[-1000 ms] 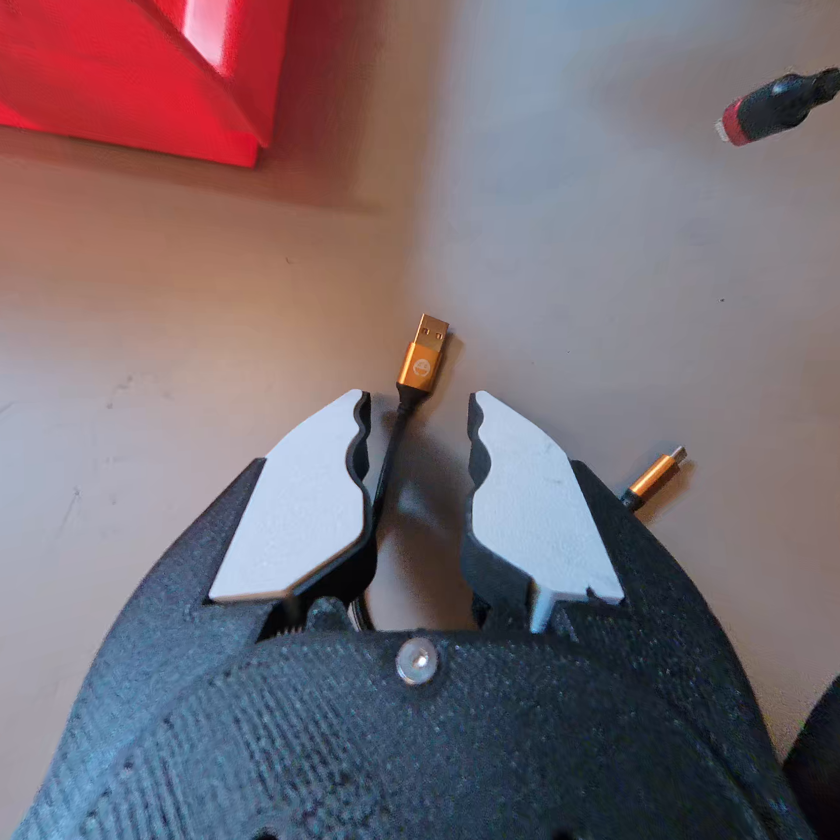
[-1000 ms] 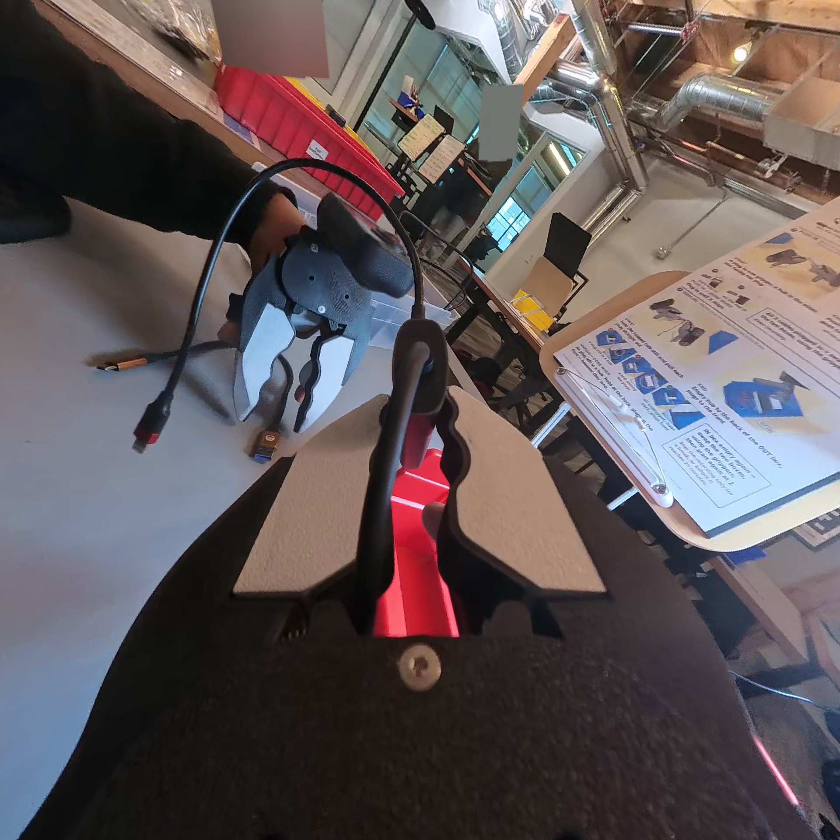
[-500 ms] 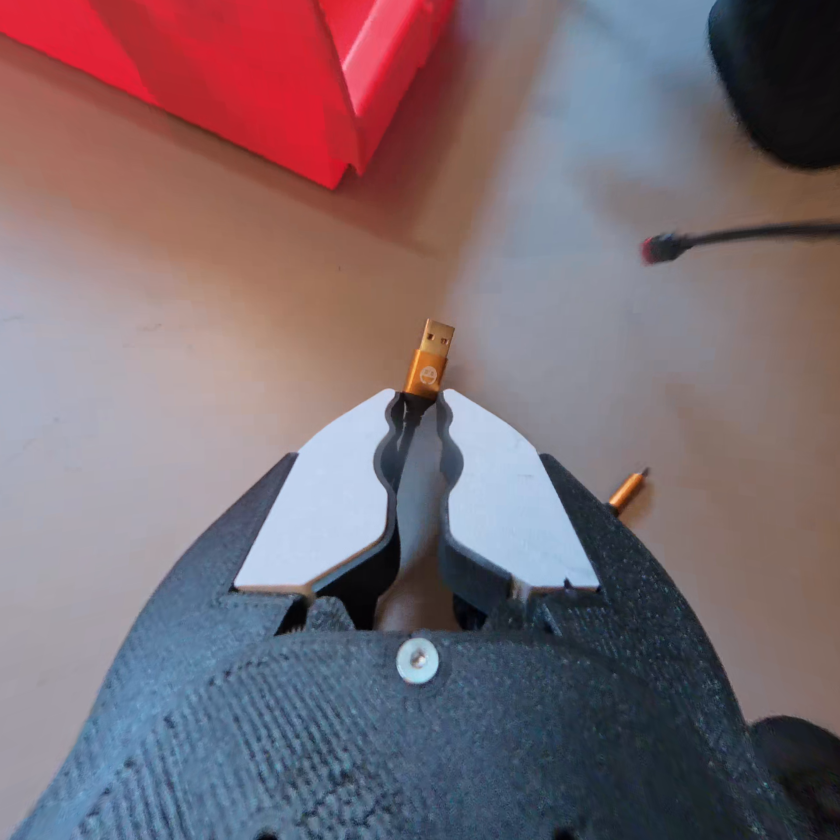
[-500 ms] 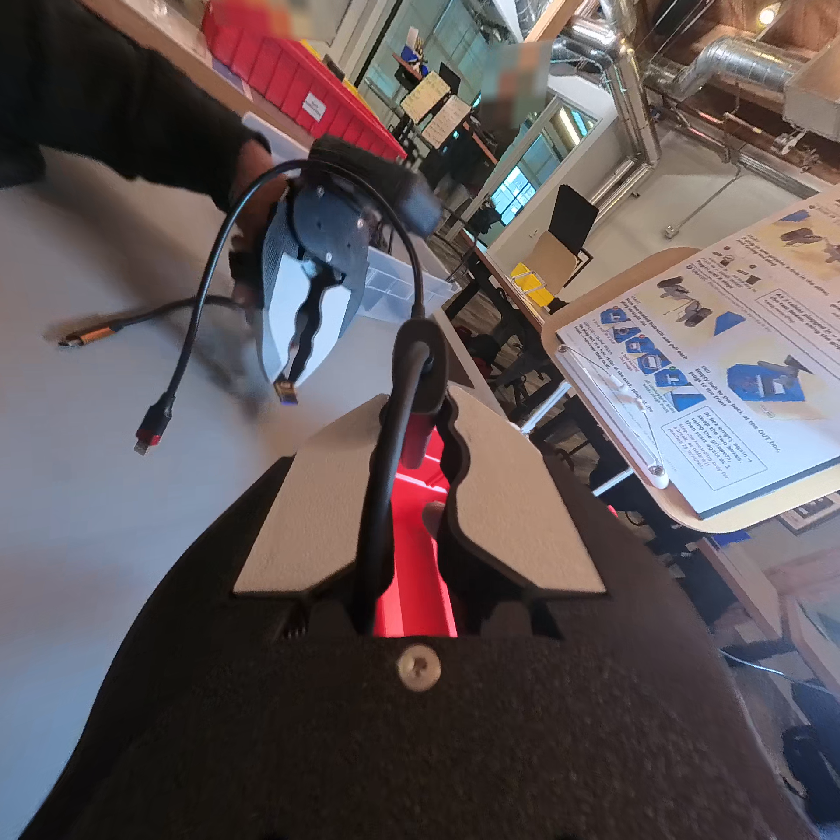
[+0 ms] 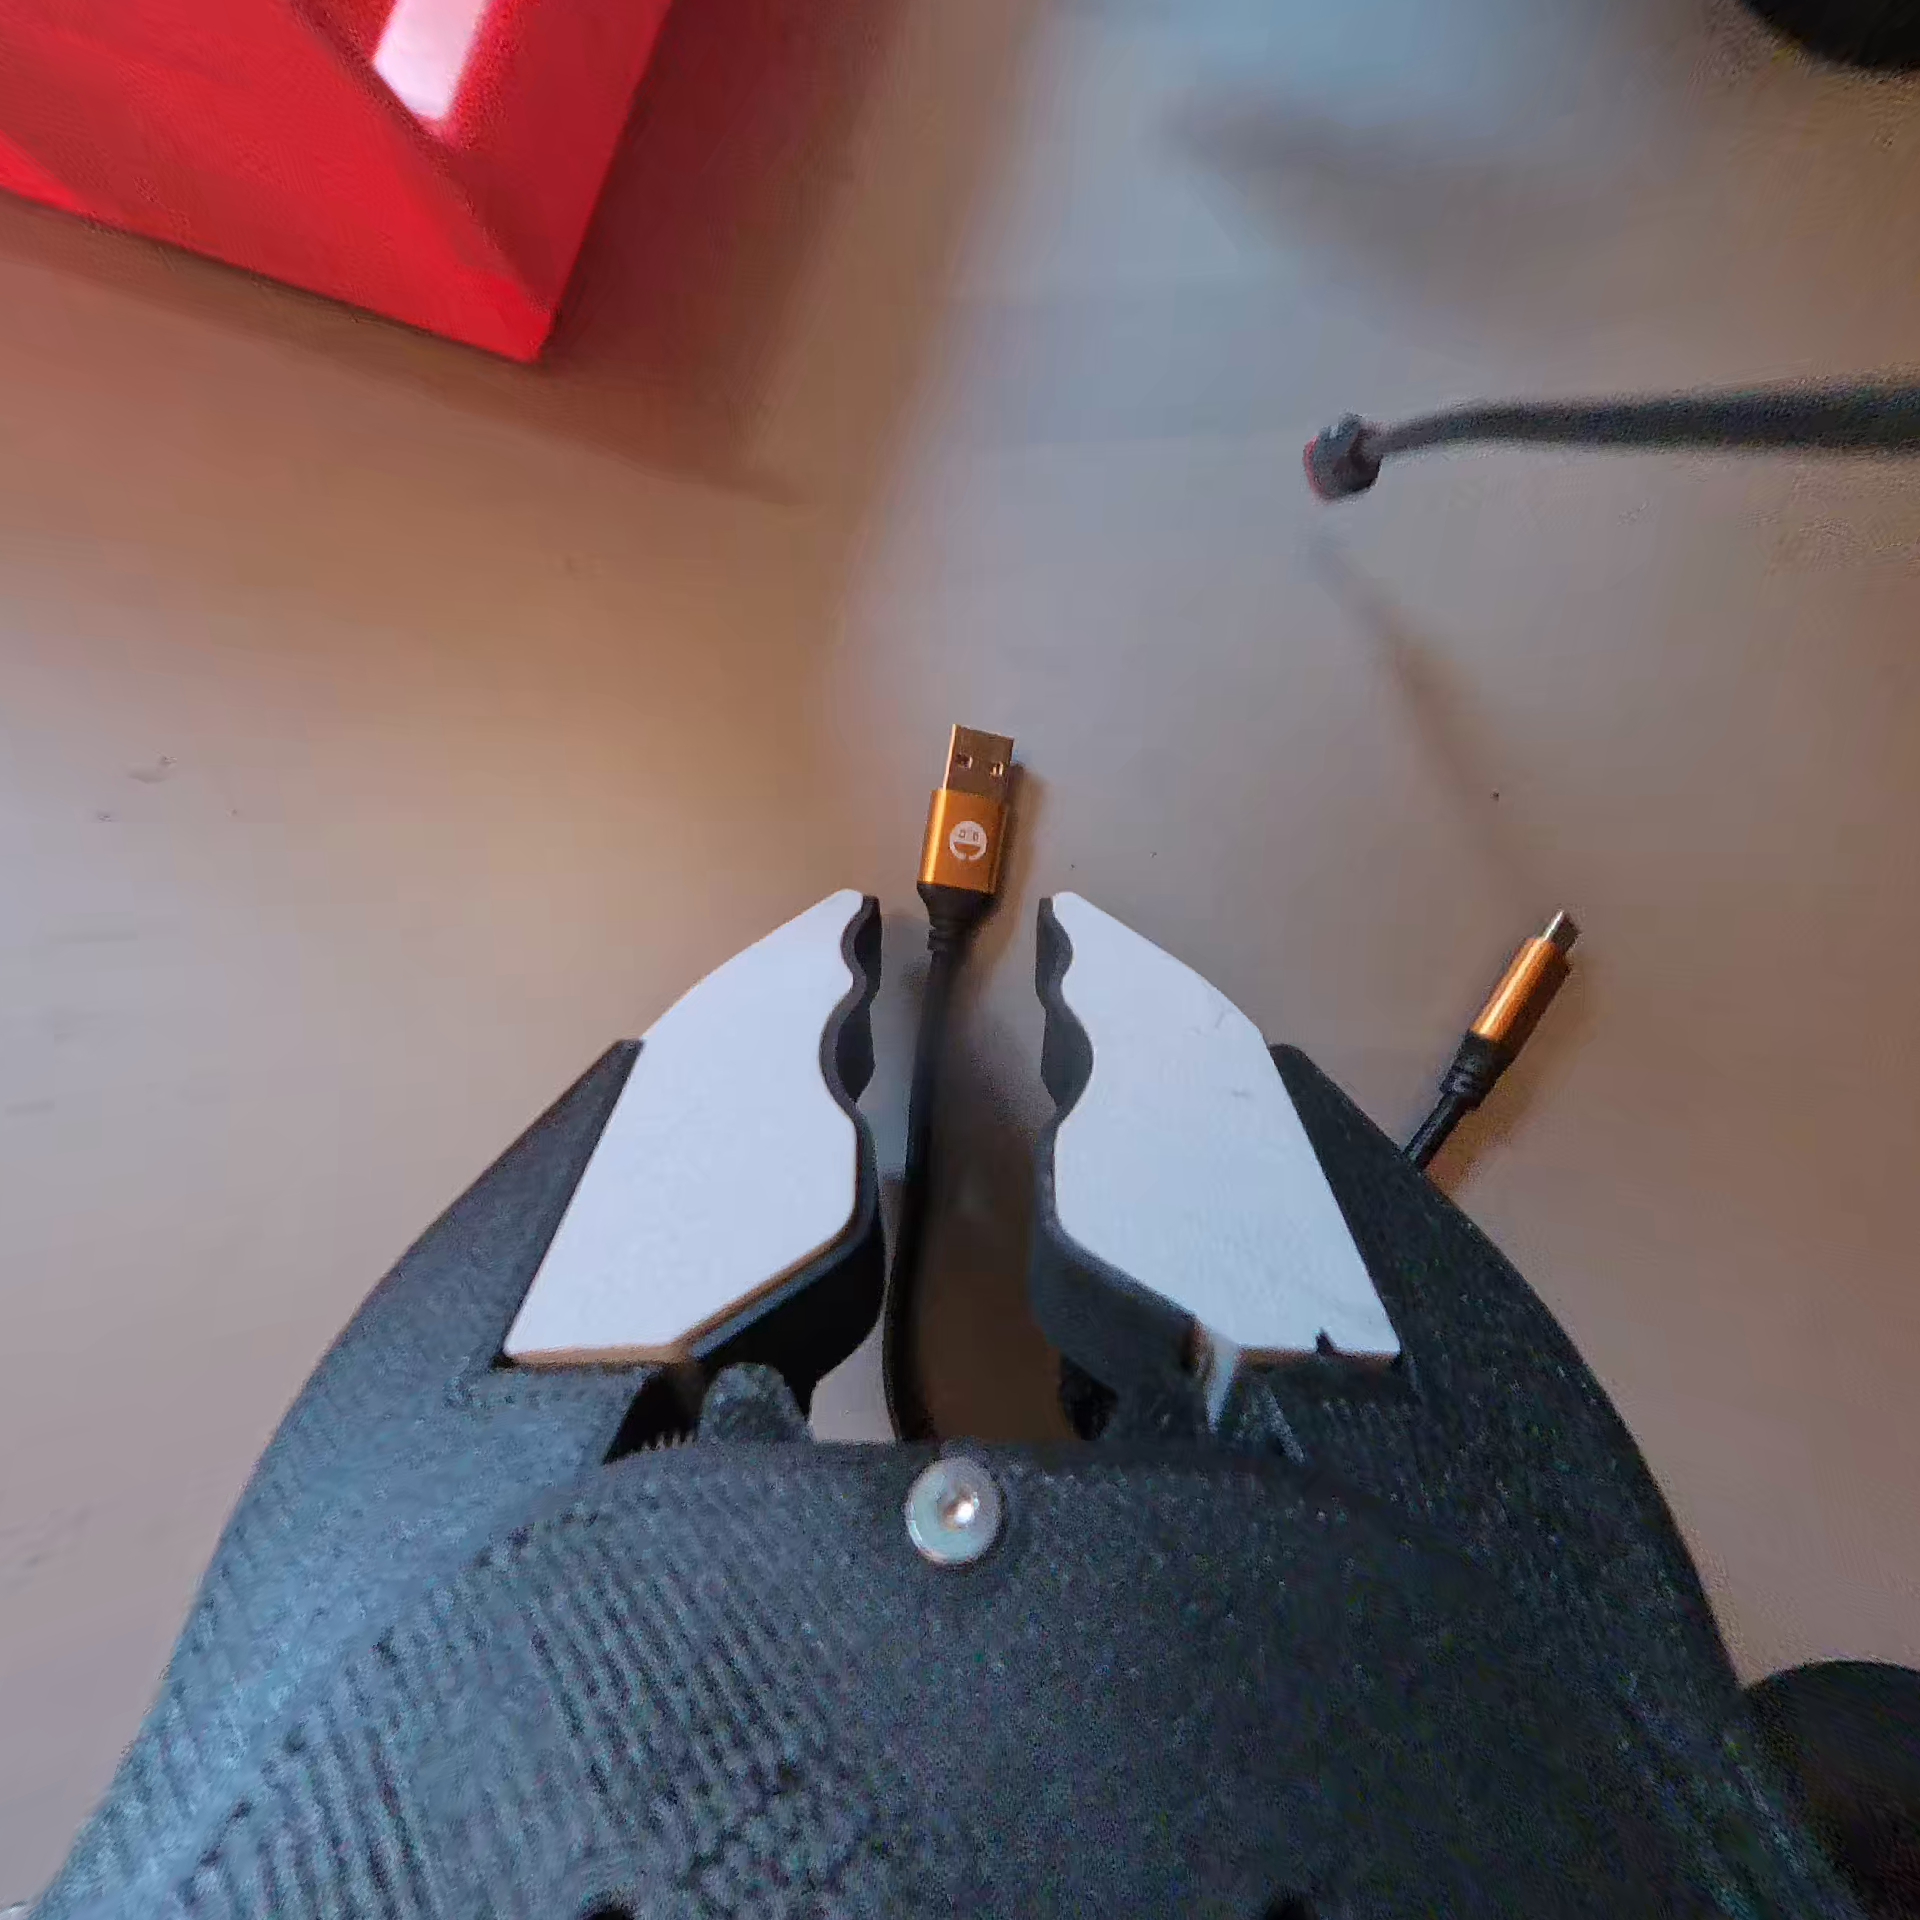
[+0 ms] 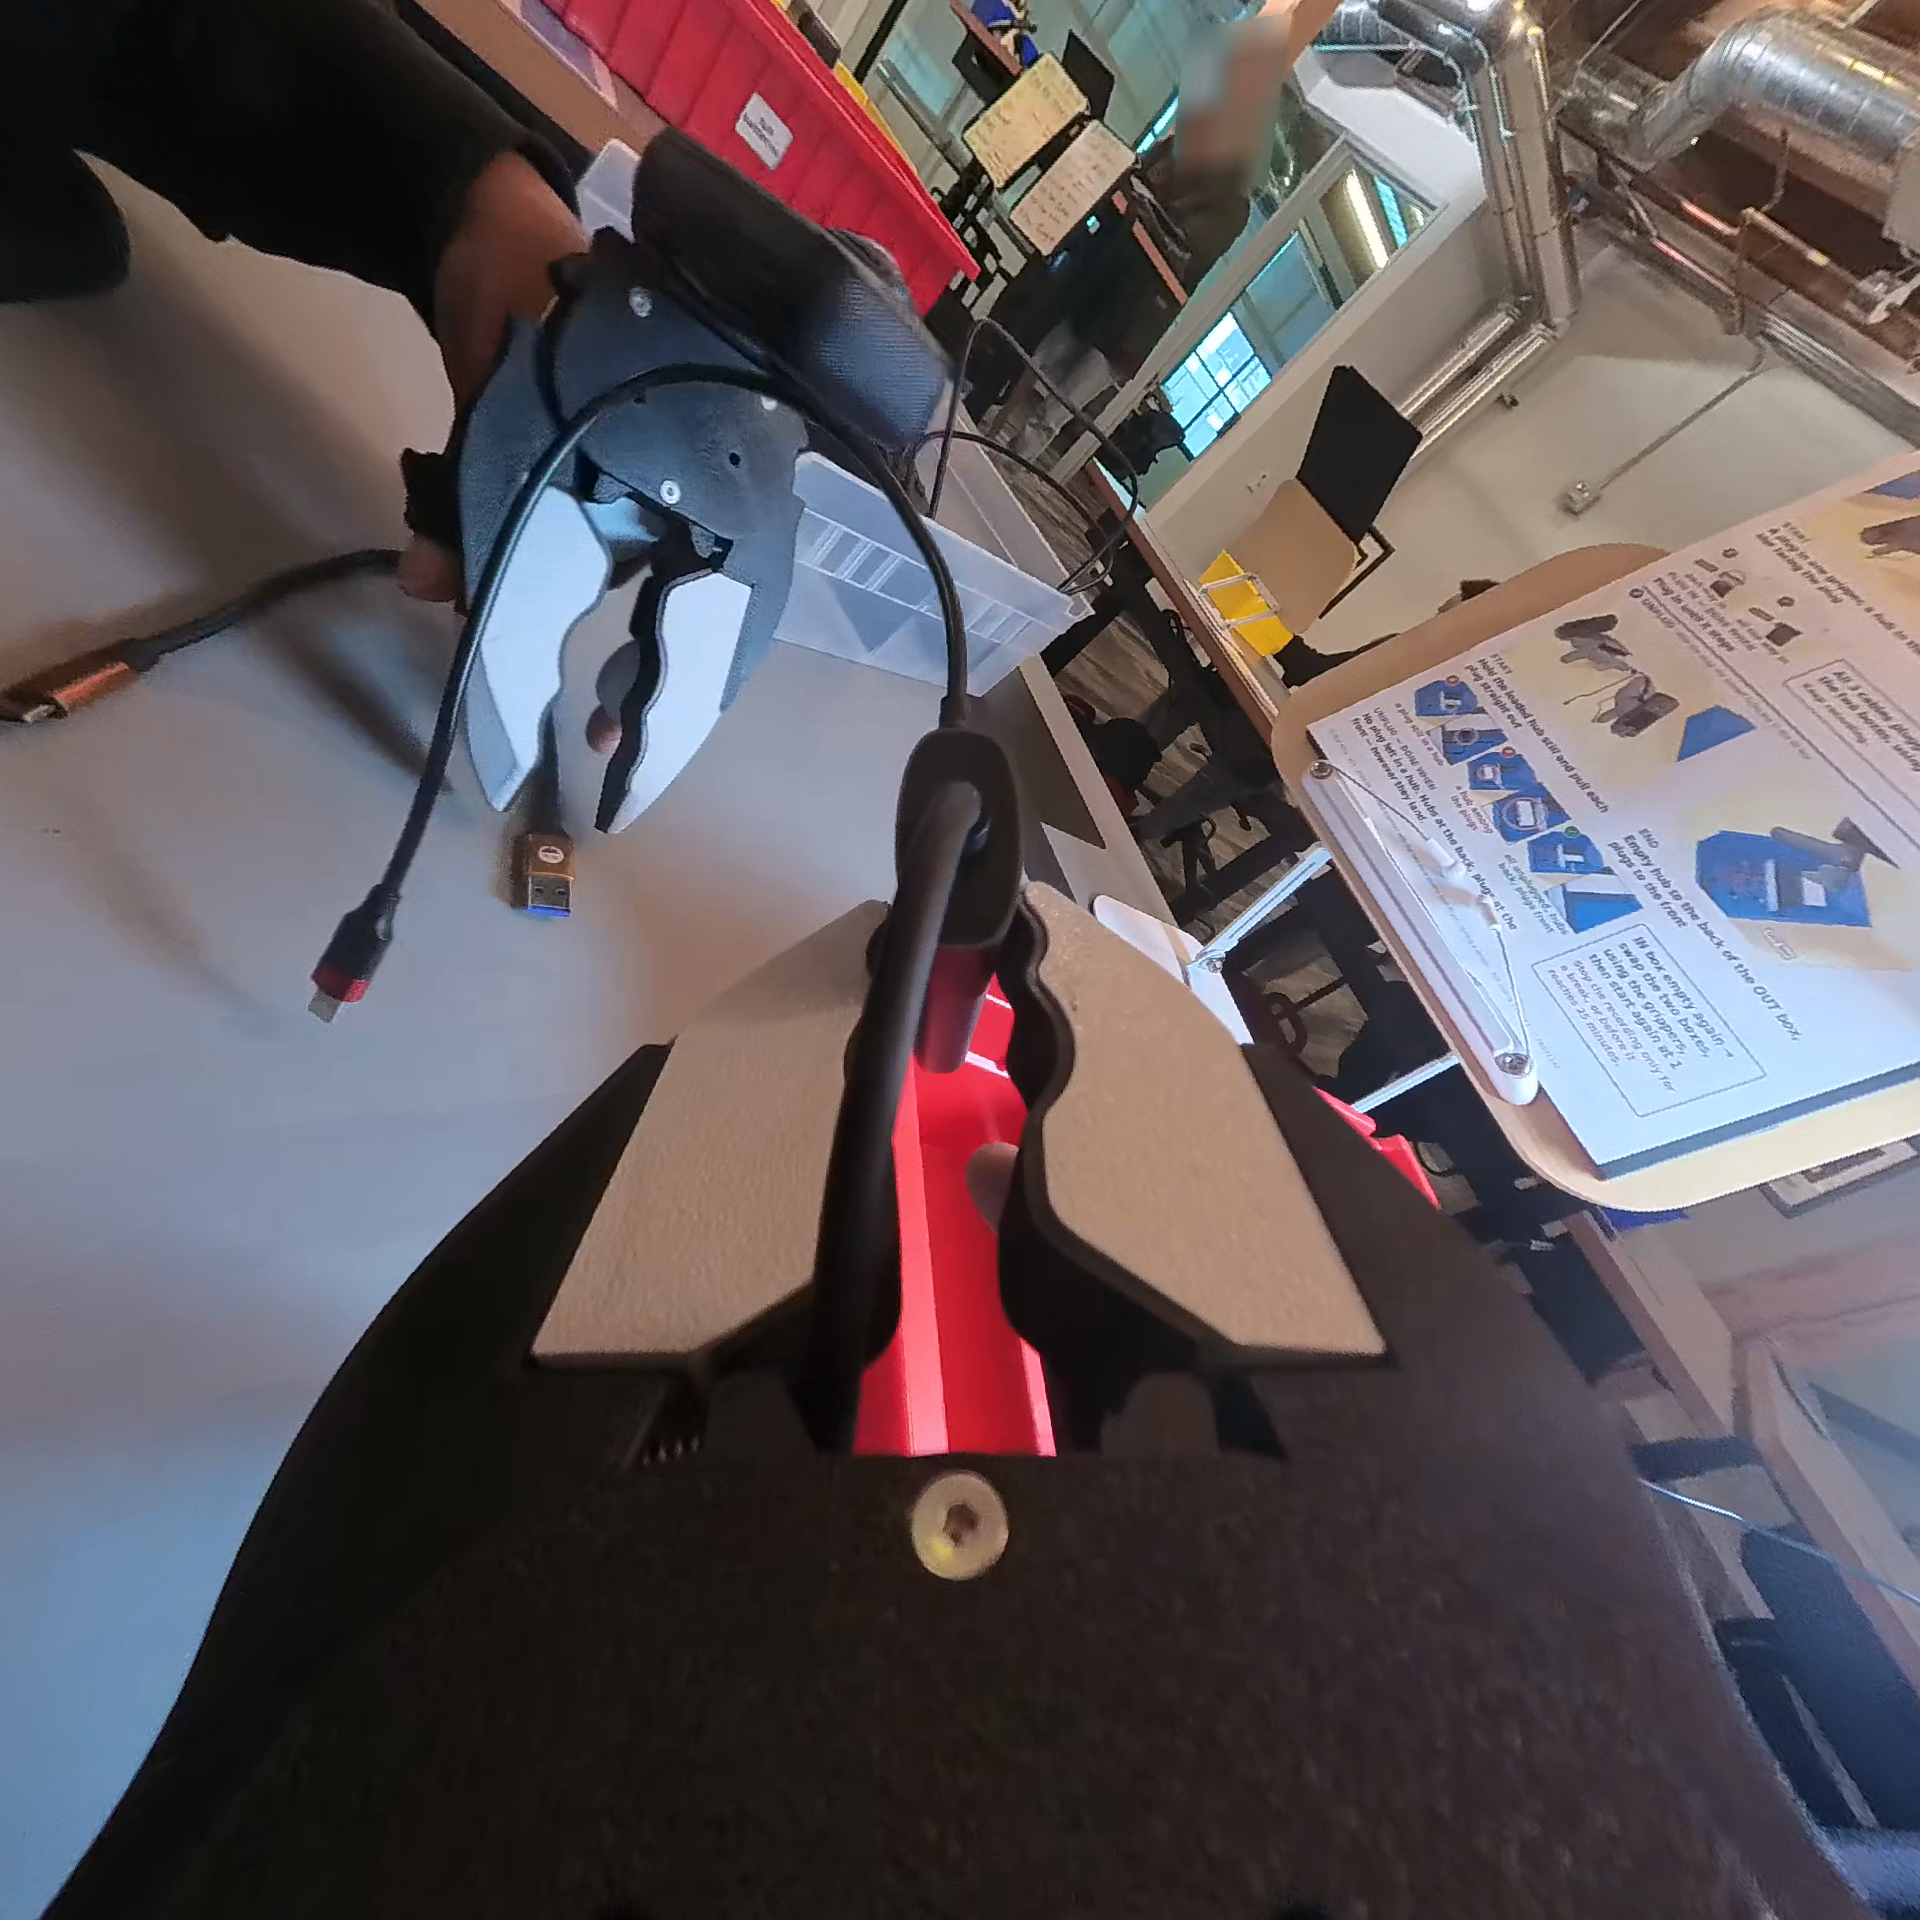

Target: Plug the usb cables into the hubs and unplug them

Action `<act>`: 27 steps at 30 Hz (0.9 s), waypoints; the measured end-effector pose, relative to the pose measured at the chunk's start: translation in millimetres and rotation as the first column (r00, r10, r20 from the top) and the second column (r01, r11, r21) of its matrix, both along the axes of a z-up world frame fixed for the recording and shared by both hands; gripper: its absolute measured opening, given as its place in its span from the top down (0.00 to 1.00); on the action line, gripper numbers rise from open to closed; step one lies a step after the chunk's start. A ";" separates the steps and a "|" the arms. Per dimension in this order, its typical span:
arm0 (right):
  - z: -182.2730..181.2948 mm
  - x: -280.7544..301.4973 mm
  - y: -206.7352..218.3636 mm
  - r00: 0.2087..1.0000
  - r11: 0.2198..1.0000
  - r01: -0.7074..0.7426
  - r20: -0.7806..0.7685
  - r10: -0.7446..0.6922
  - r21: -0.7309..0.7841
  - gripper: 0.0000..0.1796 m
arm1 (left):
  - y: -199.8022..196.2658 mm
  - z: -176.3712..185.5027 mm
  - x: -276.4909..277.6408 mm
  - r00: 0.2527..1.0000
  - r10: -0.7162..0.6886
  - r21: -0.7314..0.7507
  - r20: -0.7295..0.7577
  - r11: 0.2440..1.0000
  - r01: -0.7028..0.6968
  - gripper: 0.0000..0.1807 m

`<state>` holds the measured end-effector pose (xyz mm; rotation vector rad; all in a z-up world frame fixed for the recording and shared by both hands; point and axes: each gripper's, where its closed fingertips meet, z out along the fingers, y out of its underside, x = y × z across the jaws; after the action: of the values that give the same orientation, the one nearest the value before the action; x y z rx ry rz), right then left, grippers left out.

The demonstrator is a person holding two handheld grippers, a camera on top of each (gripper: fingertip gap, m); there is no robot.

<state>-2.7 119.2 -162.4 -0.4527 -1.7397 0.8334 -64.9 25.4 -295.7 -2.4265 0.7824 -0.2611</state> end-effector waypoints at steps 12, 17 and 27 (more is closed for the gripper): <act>-8.0 -3.0 -1.6 1.000 1.000 -0.014 0.021 0.014 0.000 0.90 | 5.3 -7.6 -1.6 0.999 -0.031 0.042 -0.011 0.999 0.031 0.93; -10.8 -3.9 -2.9 1.000 0.999 -0.007 0.019 0.006 0.044 0.90 | 19.3 19.6 -16.2 0.967 0.141 0.075 0.211 0.984 -0.159 0.93; -24.3 -8.3 -65.9 0.995 0.853 -0.012 -0.078 0.062 0.523 0.90 | -3.0 81.9 26.2 0.906 0.059 0.034 0.419 0.996 -0.080 0.93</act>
<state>-11.0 53.3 -186.7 -0.0111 -1.8030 0.3671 -38.7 22.3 -213.8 -2.2300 0.5002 -0.6976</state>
